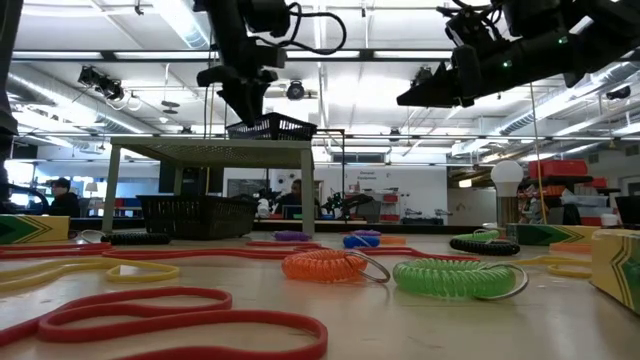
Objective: Pick & Place Office Desk Supplies
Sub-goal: Put the top black bin on the shelf
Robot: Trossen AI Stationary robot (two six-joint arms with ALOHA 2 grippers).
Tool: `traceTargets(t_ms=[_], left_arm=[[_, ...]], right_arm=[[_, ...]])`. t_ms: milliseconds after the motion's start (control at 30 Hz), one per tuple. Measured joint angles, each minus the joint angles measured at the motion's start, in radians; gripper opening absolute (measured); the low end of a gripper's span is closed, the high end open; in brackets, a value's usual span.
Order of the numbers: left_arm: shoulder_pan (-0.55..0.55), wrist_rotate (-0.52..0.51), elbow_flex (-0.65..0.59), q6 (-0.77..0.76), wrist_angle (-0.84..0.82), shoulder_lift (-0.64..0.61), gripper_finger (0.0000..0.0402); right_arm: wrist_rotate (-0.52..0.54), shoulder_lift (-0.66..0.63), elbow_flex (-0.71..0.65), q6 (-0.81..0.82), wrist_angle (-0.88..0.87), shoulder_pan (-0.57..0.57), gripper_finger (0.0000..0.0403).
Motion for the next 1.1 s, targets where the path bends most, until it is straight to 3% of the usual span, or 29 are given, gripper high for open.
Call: traceTargets(t_ms=[200,433,833,1100], left_arm=[[0.014,-0.05,0.0,-0.012,0.0,0.0,0.0119],[0.041,-0.062,0.0,-0.046,-0.001,-0.004,0.0017],[0.2,-0.056,0.056,-0.237,-0.242,-0.102,0.0013],[0.335,-0.046,0.023,-0.194,-0.188,-0.113,0.0013]], right_arm=[[0.0,0.0,0.0,-0.006,0.0,0.0,0.0005],[0.0,0.0,0.0,-0.008,0.0,0.0,0.0005],[0.0,0.0,0.0,-0.008,0.0,0.0,0.0005],[0.0,0.0,0.0,-0.008,0.0,0.0,0.0005]])
